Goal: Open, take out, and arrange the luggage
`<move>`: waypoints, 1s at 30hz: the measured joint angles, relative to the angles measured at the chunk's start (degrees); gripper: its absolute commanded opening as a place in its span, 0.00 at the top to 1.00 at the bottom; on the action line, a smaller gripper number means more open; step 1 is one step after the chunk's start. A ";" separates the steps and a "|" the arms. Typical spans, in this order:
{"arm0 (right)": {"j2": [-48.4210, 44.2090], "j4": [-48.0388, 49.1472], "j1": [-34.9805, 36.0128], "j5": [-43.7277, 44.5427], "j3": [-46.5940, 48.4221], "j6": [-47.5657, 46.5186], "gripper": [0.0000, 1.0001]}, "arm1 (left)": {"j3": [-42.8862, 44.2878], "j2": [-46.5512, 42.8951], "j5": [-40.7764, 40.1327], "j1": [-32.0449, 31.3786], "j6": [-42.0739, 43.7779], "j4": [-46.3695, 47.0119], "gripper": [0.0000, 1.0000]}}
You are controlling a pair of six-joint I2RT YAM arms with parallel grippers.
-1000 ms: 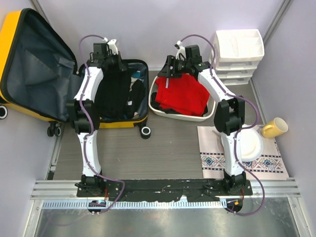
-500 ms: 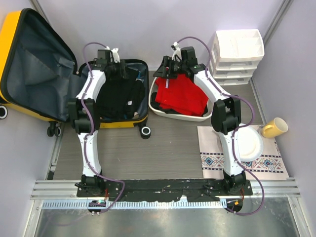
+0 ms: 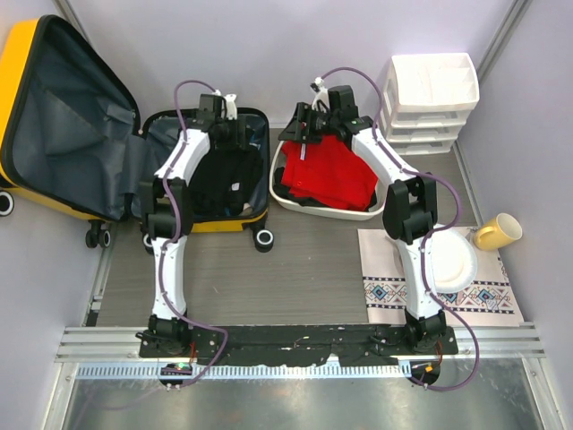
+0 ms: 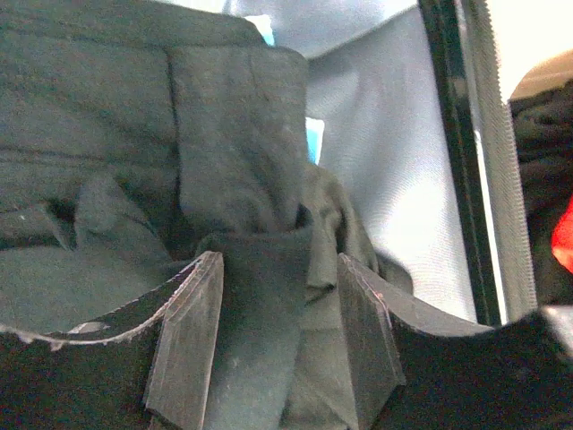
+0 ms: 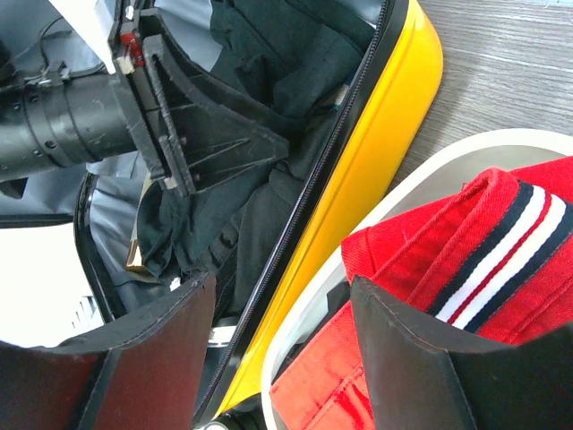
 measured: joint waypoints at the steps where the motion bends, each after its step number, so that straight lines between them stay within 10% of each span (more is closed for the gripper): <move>1: 0.00 0.00 0.00 0.00 0.00 -0.02 0.32 | 1.07 0.90 -0.22 0.13 -0.07 0.07 0.45; 6: 0.00 0.00 0.00 0.17 -0.07 -0.20 0.32 | 5.49 5.09 -0.85 0.48 -0.15 -0.02 0.58; 12: 0.00 -0.07 0.00 0.28 -0.59 -0.37 0.32 | 6.71 6.38 -1.40 0.96 0.31 -1.70 0.99; 30: 3.21 10.54 3.21 -1.64 2.84 10.95 0.26 | -5.22 -9.55 25.68 5.33 -6.32 5.25 1.00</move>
